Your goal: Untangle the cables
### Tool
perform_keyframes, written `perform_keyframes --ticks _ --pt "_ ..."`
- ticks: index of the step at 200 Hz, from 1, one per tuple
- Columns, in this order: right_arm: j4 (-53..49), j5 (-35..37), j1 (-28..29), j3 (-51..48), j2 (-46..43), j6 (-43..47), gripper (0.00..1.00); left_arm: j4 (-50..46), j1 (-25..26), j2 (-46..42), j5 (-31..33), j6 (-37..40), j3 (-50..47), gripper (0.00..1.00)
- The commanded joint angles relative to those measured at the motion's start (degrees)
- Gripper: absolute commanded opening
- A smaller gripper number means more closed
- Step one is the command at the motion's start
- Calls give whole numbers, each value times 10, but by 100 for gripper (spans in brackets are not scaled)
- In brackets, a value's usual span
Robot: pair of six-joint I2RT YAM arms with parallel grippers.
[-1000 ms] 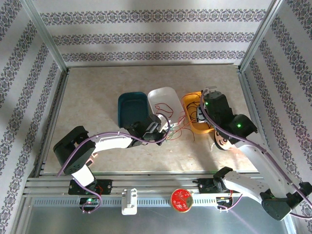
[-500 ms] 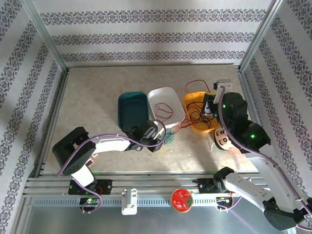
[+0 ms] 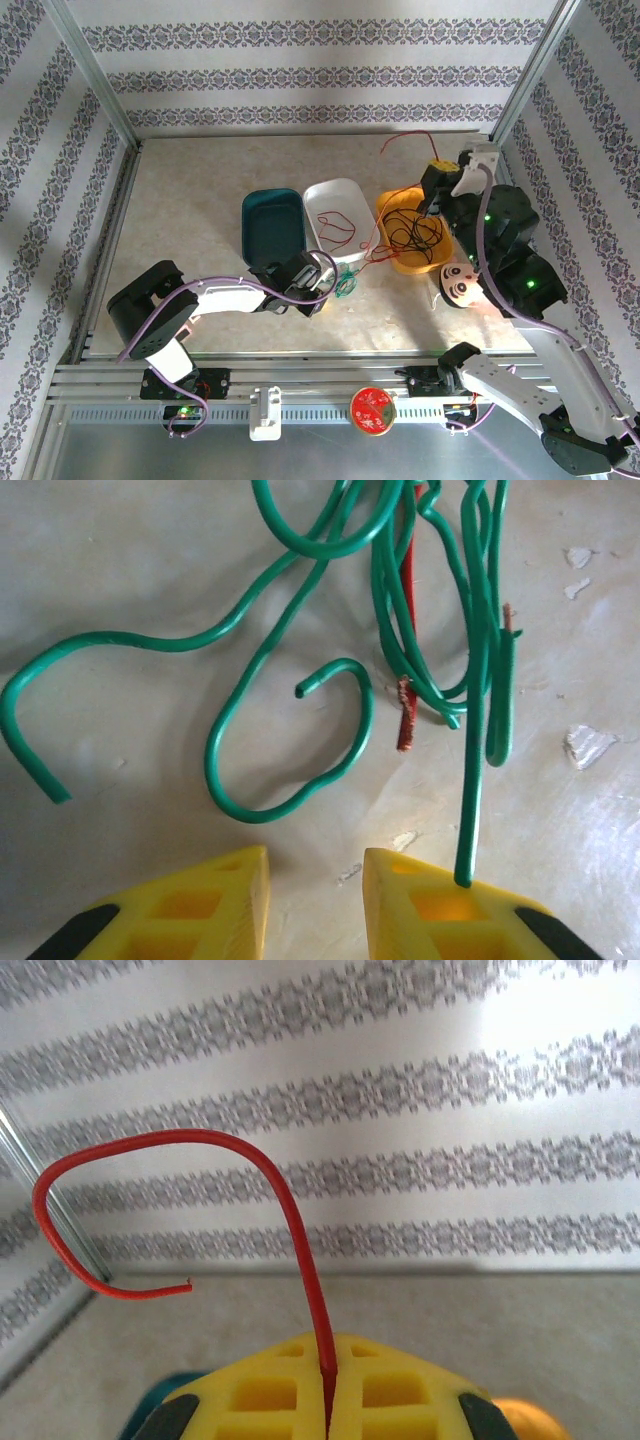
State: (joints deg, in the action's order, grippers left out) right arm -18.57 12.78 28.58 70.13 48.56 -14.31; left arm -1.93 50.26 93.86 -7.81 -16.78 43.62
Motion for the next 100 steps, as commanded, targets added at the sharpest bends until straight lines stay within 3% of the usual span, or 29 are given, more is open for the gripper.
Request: perform_keyframes --ticks 1,46,100 --pt "79 -23 -8 30 2 10 0 9 4 11 9 -8 -8 24" --pt "159 -45 -21 39 3 -3 0 14 4 10 12 -12 -11 0" --pt "225 -81 -35 33 -4 -31 0 17 4 1 25 -18 -19 0"
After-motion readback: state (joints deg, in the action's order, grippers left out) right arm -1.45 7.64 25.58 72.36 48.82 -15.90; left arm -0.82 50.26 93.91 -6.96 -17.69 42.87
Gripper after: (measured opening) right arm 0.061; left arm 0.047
